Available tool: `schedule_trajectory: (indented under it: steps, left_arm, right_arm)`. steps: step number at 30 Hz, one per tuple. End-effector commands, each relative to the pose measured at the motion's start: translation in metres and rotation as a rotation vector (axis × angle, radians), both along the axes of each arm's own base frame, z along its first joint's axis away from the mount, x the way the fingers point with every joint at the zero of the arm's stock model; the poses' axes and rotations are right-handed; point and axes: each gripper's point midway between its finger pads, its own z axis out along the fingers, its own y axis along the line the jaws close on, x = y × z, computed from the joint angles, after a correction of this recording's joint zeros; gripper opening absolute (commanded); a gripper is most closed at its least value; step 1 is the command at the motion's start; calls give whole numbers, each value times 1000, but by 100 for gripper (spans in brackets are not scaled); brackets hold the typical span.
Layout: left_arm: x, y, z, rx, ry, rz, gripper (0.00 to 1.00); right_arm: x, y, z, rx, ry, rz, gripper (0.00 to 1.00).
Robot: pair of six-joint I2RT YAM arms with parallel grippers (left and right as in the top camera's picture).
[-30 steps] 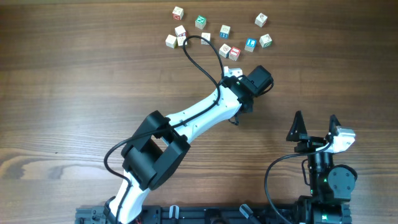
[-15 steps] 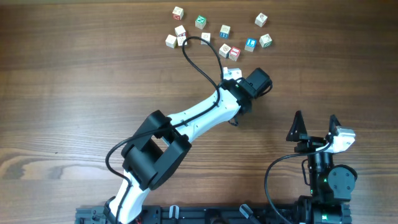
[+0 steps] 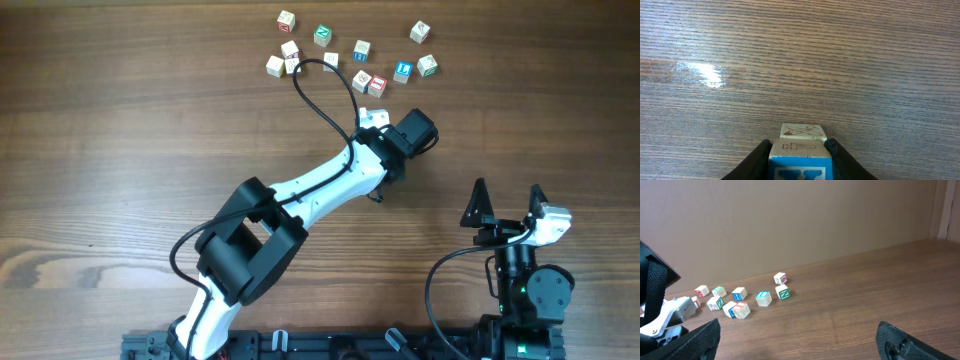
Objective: Form a tower
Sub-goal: 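Carry the blue block over the cream block and lower it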
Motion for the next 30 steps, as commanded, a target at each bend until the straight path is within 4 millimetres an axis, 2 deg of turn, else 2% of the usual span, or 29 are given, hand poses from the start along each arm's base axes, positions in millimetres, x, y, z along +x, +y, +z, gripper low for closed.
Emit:
schedule_trajectory:
  steps: [1, 7, 10, 18, 23, 24, 30]
  left_arm:
    - [0, 2, -1, 21, -12, -9, 36]
    - [1, 2, -1, 18, -14, -9, 37]
    - [1, 2, -1, 18, -14, -9, 41]
    - [-1, 0, -2, 12, -5, -13, 67]
    - [-4, -4, -3, -5, 17, -40, 91]
    - [-4, -4, -3, -5, 16, -40, 100]
    - [-4, -4, -6, -1, 20, -40, 100]
  right_arm:
    - [0, 4, 1, 5, -8, 19, 100]
    - [0, 4, 1, 5, -8, 19, 99]
    - [0, 4, 1, 5, -8, 19, 100]
    - [0, 4, 1, 6, -8, 19, 100]
    - [0, 4, 1, 5, -8, 19, 100]
    - [0, 4, 1, 5, -8, 19, 100]
    - [0, 4, 1, 5, -8, 19, 100]
